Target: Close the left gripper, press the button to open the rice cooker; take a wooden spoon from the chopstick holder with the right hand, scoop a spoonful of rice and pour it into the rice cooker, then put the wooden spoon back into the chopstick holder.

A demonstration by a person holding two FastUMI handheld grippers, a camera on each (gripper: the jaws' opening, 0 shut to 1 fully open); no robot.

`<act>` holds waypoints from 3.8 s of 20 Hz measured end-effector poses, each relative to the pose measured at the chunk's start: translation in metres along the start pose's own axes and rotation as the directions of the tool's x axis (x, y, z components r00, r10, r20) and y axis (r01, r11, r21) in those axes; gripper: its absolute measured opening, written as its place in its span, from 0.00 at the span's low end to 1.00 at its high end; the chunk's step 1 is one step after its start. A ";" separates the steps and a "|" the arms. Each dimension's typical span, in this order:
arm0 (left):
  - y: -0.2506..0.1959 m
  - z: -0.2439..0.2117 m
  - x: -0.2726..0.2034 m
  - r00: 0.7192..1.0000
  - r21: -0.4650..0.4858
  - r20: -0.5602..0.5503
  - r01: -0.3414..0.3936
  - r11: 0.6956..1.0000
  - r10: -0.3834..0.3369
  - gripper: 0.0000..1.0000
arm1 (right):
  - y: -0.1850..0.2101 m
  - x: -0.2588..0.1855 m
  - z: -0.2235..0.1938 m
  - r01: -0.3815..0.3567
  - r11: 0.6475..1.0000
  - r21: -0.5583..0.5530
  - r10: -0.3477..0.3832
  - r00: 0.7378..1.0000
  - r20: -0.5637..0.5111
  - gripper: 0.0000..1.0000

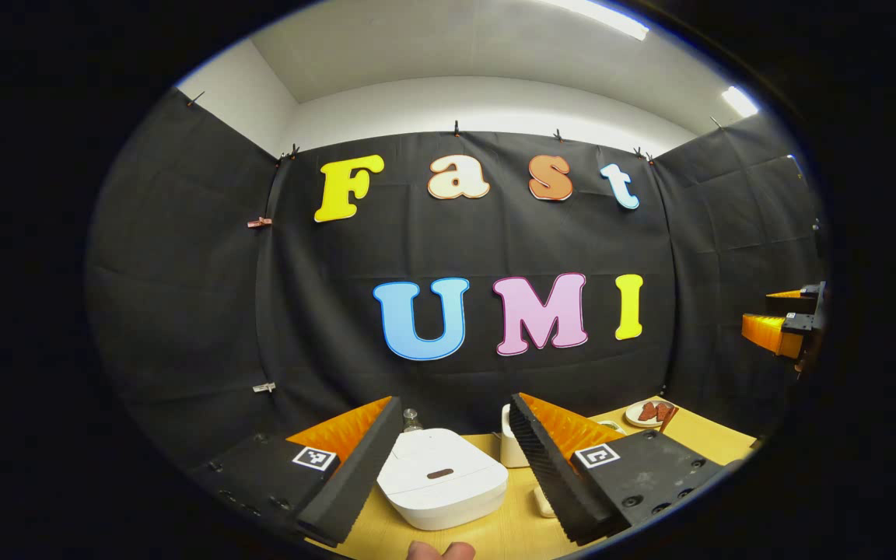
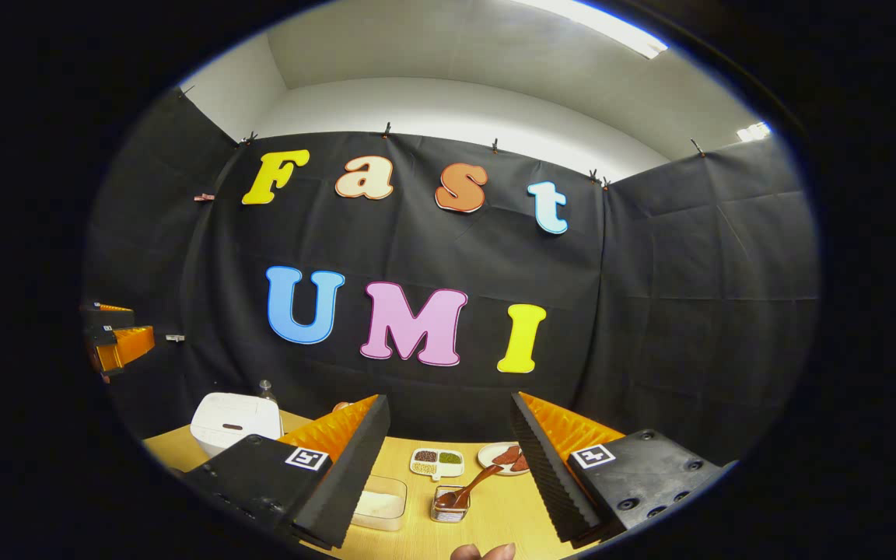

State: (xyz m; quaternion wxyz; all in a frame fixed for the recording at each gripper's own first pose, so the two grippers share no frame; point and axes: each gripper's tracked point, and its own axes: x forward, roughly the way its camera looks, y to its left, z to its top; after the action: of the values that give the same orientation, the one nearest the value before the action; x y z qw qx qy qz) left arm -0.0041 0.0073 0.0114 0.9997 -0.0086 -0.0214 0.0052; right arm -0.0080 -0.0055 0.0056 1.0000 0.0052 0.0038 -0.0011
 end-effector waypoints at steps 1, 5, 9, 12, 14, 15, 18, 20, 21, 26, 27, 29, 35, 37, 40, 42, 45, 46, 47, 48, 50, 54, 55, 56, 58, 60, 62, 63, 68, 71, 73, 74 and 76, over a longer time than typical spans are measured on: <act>0.001 0.000 0.001 1.000 0.000 -0.003 -0.004 1.000 0.004 0.96 | -0.001 -0.001 0.001 0.002 1.000 -0.008 -0.002 1.000 0.002 0.97; 0.001 0.003 0.002 1.000 0.006 0.003 -0.004 1.000 0.004 0.96 | 0.000 0.000 0.004 0.004 0.999 -0.033 -0.003 1.000 0.013 0.97; -0.001 0.001 0.003 1.000 0.005 0.000 -0.001 1.000 0.001 0.95 | 0.001 0.003 0.002 0.002 1.000 -0.024 -0.002 1.000 0.010 0.97; -0.006 0.005 0.001 0.999 -0.012 0.017 0.030 0.999 -0.030 0.95 | -0.002 0.006 0.000 0.004 1.000 -0.022 -0.004 1.000 0.009 0.97; -0.011 0.005 0.001 0.997 -0.027 0.026 0.068 0.997 -0.068 0.96 | -0.004 0.008 -0.001 0.008 1.000 -0.022 -0.008 1.000 0.005 0.97; -0.015 0.008 -0.001 0.995 -0.040 0.034 0.097 0.994 -0.095 0.95 | -0.005 0.008 -0.001 0.011 1.000 -0.021 -0.011 1.000 0.004 0.97; -0.025 0.024 -0.007 0.975 -0.068 0.105 0.201 0.977 -0.194 0.77 | -0.006 0.010 -0.002 0.016 0.999 -0.034 -0.016 1.000 0.005 0.97; -0.019 0.018 -0.002 0.971 -0.042 0.105 0.222 0.974 -0.217 0.43 | -0.007 0.011 -0.005 0.018 0.999 -0.050 -0.018 1.000 0.000 0.97; -0.020 0.013 -0.001 0.966 -0.022 0.091 0.245 0.969 -0.242 0.26 | -0.006 0.010 -0.006 0.017 0.998 -0.054 -0.017 1.000 0.000 0.97; -0.049 -0.042 0.001 0.852 -0.027 -0.128 0.509 0.860 -0.508 0.08 | -0.001 0.010 -0.010 0.004 0.998 -0.060 -0.004 1.000 -0.005 0.97; -0.045 -0.054 0.009 0.837 -0.034 -0.176 0.521 0.853 -0.518 0.08 | 0.000 0.010 -0.012 0.001 0.998 -0.060 -0.002 1.000 -0.009 0.97; -0.029 -0.076 0.031 0.809 -0.016 -0.282 0.533 0.846 -0.515 0.07 | -0.001 0.009 -0.015 0.001 0.999 -0.048 -0.002 1.000 -0.021 0.97; 0.007 -0.130 0.106 0.729 0.084 -0.473 0.596 0.798 -0.495 0.08 | -0.017 0.007 -0.022 0.049 0.998 -0.026 -0.050 0.998 -0.039 0.97; 0.011 -0.153 0.126 0.677 0.036 -0.517 0.628 0.777 -0.524 0.08 | -0.025 0.003 -0.024 0.076 0.996 -0.041 -0.078 0.996 -0.043 0.97; 0.016 -0.194 0.146 0.575 -0.072 -0.591 0.661 0.747 -0.566 0.08 | -0.040 -0.001 -0.025 0.116 0.992 -0.057 -0.119 0.992 -0.045 0.97; 0.019 -0.220 0.159 0.525 -0.113 -0.633 0.664 0.739 -0.569 0.08 | -0.048 -0.003 -0.027 0.140 0.988 -0.067 -0.144 0.988 -0.050 0.97; 0.018 -0.249 0.176 0.468 -0.124 -0.694 0.671 0.731 -0.547 0.08 | -0.057 -0.003 -0.032 0.167 0.983 -0.073 -0.171 0.983 -0.064 0.97; 0.018 -0.258 0.179 0.454 -0.124 -0.708 0.675 0.727 -0.542 0.08 | -0.057 -0.002 -0.034 0.170 0.983 -0.073 -0.175 0.982 -0.068 0.97; 0.019 -0.263 0.182 0.448 -0.116 -0.718 0.677 0.726 -0.532 0.08 | -0.058 -0.001 -0.035 0.173 0.982 -0.075 -0.178 0.981 -0.074 0.97; 0.020 -0.270 0.185 0.440 -0.110 -0.730 0.680 0.725 -0.523 0.08 | -0.058 0.001 -0.037 0.174 0.982 -0.078 -0.180 0.980 -0.079 0.97; 0.021 -0.281 0.188 0.427 -0.093 -0.752 0.686 0.722 -0.502 0.08 | -0.058 0.003 -0.037 0.177 0.980 -0.088 -0.184 0.980 -0.079 0.97; 0.028 -0.300 0.189 0.394 -0.069 -0.799 0.689 0.721 -0.454 0.08 | -0.057 0.004 -0.041 0.171 0.980 -0.101 -0.180 0.980 -0.084 0.97; 0.029 -0.299 0.187 0.387 -0.067 -0.805 0.694 0.717 -0.450 0.08 | -0.057 0.005 -0.042 0.169 0.980 -0.101 -0.178 0.980 -0.088 0.97; 0.028 -0.301 0.188 0.384 -0.063 -0.806 0.700 0.711 -0.450 0.08 | -0.057 0.005 -0.042 0.171 0.980 -0.101 -0.180 0.980 -0.090 0.97; 0.030 -0.303 0.185 0.376 -0.042 -0.818 0.716 0.697 -0.435 0.08 | -0.057 0.006 -0.041 0.172 0.981 -0.094 -0.181 0.980 -0.089 0.97; 0.032 -0.307 0.183 0.373 -0.004 -0.835 0.732 0.681 -0.405 0.08 | -0.057 0.005 -0.042 0.175 0.980 -0.091 -0.183 0.979 -0.087 0.97; 0.030 -0.308 0.184 0.372 0.041 -0.847 0.758 0.651 -0.379 0.09 | -0.057 0.002 -0.042 0.178 0.980 -0.092 -0.186 0.979 -0.087 0.97; 0.030 -0.306 0.184 0.370 0.050 -0.853 0.759 0.649 -0.368 0.08 | -0.056 0.000 -0.041 0.176 0.980 -0.092 -0.184 0.979 -0.087 0.97; 0.044 -0.231 0.217 0.642 0.268 -0.702 0.640 0.720 -0.308 0.08 | -0.063 -0.013 -0.038 0.181 0.977 -0.113 -0.191 0.978 -0.079 0.97; 0.074 -0.146 0.236 0.865 0.463 -0.460 0.426 0.777 -0.201 0.12 | -0.069 -0.020 -0.035 0.186 0.976 -0.112 -0.195 0.978 -0.078 0.97; 0.080 -0.100 0.228 0.932 0.469 -0.318 0.317 0.825 -0.177 0.34 | -0.070 -0.025 -0.032 0.182 0.978 -0.106 -0.189 0.980 -0.068 0.97; 0.082 -0.078 0.217 0.956 0.453 -0.245 0.261 0.852 -0.163 0.49 | -0.070 -0.027 -0.031 0.176 0.979 -0.103 -0.183 0.981 -0.065 0.97; 0.084 -0.046 0.198 0.983 0.423 -0.114 0.180 0.888 -0.145 0.73 | -0.072 -0.029 -0.032 0.167 0.981 -0.097 -0.174 0.983 -0.064 0.97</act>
State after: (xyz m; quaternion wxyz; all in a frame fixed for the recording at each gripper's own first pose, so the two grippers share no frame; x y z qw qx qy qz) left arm 0.1945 0.0928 -0.0277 0.9737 0.2144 0.0196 -0.0742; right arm -0.0372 -0.0766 -0.0266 0.9946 -0.0407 0.0407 -0.0865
